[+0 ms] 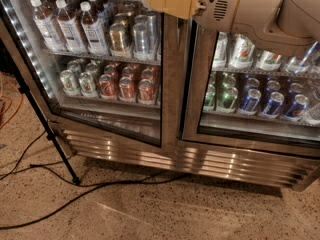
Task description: Open left fridge door
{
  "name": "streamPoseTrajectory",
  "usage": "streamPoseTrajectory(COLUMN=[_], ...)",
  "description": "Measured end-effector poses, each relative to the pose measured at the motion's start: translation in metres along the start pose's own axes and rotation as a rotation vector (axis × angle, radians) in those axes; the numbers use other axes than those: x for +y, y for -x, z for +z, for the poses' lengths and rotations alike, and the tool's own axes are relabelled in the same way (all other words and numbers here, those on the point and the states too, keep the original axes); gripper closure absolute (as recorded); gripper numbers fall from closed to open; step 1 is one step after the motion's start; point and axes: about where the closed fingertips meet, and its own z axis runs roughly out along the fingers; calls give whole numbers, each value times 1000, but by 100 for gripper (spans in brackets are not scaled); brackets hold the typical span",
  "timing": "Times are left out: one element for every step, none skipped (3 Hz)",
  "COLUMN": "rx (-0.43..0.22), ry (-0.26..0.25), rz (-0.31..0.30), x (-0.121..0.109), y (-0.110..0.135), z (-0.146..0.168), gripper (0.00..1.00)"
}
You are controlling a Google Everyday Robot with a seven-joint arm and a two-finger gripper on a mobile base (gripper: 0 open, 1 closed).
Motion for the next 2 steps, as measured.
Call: streamPoseTrajectory(rx=[4, 6], ry=[-10, -13], rz=[-28, -33], x=[2, 5], y=[0, -1], z=[-3, -3], gripper=[0, 0])
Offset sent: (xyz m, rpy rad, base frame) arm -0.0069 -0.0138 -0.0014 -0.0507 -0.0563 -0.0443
